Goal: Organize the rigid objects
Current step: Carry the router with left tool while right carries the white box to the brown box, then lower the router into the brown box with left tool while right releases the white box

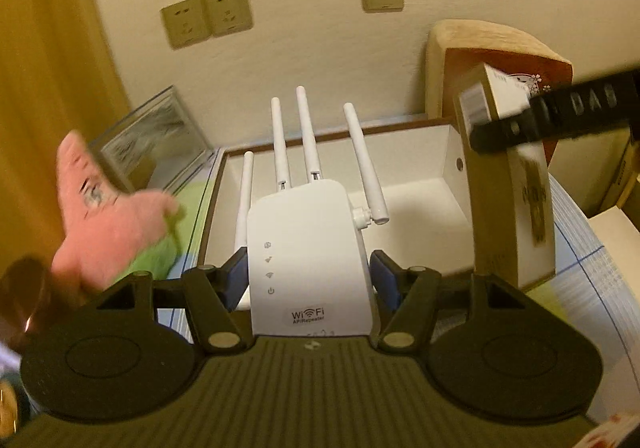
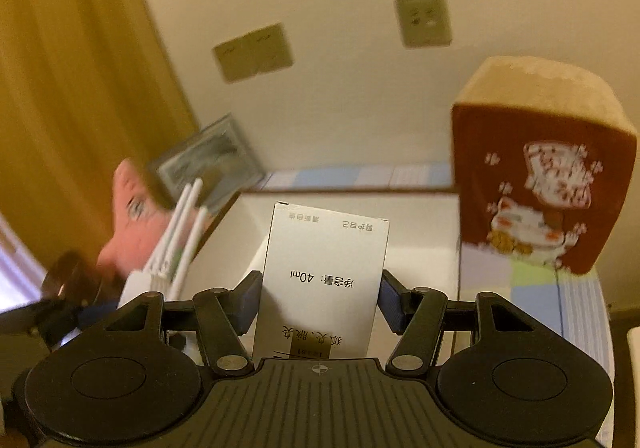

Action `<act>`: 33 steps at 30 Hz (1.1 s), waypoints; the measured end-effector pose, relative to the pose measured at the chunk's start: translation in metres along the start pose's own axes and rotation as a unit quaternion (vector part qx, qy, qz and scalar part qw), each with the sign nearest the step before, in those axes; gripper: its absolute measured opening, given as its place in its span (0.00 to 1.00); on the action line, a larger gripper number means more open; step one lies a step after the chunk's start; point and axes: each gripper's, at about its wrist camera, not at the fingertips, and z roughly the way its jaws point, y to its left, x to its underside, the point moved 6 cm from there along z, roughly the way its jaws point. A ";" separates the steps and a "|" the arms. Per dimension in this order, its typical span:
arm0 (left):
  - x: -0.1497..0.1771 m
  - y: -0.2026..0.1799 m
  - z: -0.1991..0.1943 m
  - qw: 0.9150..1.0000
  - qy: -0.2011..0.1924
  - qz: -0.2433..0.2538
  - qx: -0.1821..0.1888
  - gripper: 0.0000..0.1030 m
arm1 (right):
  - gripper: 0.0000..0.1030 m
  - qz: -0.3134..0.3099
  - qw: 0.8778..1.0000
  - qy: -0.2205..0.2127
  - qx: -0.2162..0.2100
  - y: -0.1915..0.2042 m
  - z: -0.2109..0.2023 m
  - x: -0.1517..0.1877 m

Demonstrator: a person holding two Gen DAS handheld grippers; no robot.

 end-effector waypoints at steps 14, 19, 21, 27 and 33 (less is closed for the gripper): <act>-0.028 -0.002 0.106 0.998 0.034 0.036 0.039 0.59 | 0.56 -0.003 0.997 0.049 0.059 -0.019 0.102 -0.007; -0.017 -0.006 0.138 0.996 0.065 0.037 0.052 0.59 | 0.56 -0.003 0.993 0.095 0.075 -0.032 0.135 0.019; -0.013 -0.008 0.146 0.995 0.074 0.036 0.056 0.59 | 0.56 -0.003 0.991 0.112 0.080 -0.037 0.145 0.027; -0.004 -0.012 0.165 0.991 0.104 0.039 0.069 0.59 | 0.56 0.015 0.983 0.158 0.096 -0.054 0.166 0.045; -0.003 -0.012 0.168 0.991 0.106 0.042 0.072 0.60 | 0.67 0.007 0.983 0.157 0.094 -0.055 0.163 0.048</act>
